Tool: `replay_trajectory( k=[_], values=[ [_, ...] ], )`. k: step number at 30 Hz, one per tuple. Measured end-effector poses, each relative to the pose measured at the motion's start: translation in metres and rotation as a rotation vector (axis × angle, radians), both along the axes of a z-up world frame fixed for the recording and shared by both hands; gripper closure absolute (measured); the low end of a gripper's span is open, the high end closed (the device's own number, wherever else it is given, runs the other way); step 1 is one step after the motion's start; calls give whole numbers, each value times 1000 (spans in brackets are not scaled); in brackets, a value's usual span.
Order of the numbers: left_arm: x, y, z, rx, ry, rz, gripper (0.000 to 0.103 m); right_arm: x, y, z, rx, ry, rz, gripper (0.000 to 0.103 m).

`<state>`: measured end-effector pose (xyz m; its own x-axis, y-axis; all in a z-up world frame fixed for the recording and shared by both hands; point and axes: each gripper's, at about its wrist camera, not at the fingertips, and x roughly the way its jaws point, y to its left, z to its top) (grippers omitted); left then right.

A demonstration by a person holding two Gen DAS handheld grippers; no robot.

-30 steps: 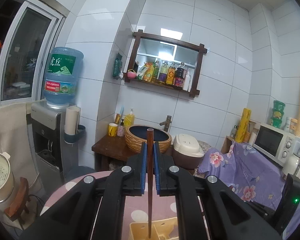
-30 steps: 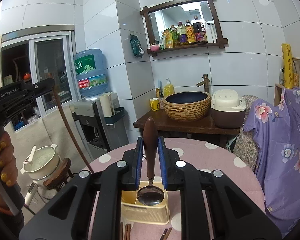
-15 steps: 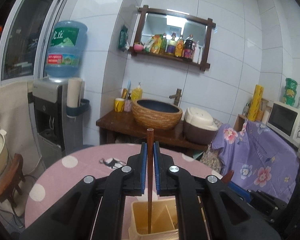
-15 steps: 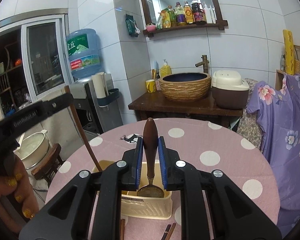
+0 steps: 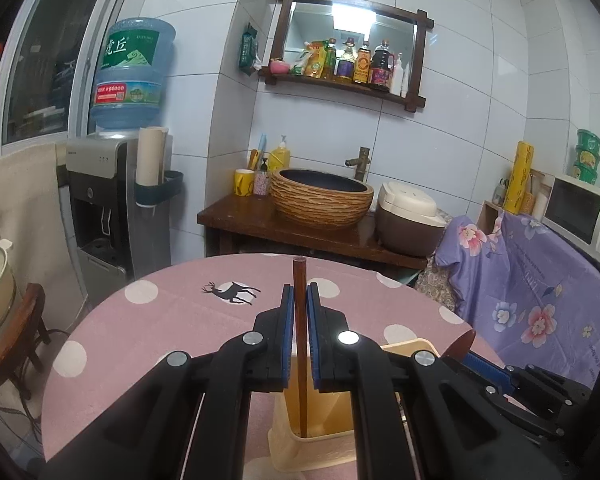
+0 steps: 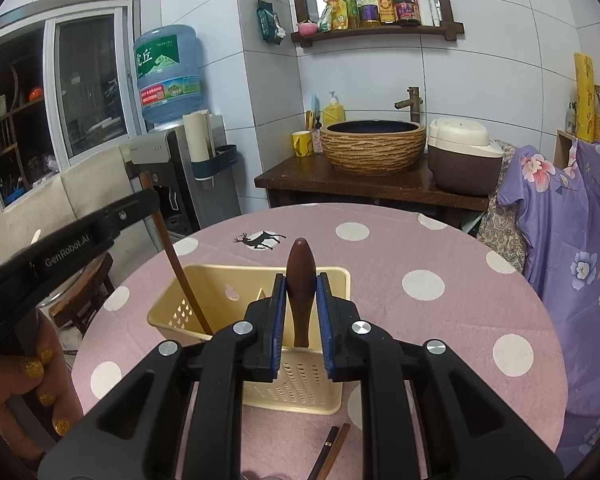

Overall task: Organize utensils
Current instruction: 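Lower both utensils into the holder and open both grippers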

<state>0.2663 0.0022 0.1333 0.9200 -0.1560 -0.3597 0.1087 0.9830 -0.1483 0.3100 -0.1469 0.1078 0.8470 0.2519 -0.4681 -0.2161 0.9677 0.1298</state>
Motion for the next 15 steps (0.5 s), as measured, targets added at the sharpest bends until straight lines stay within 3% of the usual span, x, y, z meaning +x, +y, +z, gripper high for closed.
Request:
replay_trajectory(
  k=[8, 9, 11, 12, 15],
  values=[
    [-2, 1, 0, -13, 17, -22, 93, -3, 0, -3, -8, -18, -7, 87],
    [-3, 1, 0, -14, 18, -26, 90, -4, 0, -3, -7, -25, -6, 86],
    [-8, 4, 0, -32, 11, -27, 59, -7, 0, -2, -13, -42, -2, 84],
    [-11, 6, 0, -46, 3, -24, 54, -10, 0, -2, -15, -48, -5, 80],
    [-21, 10, 1, -57, 0, -26, 49, -19, -5, 1, 1, -70, -10, 66]
  ],
)
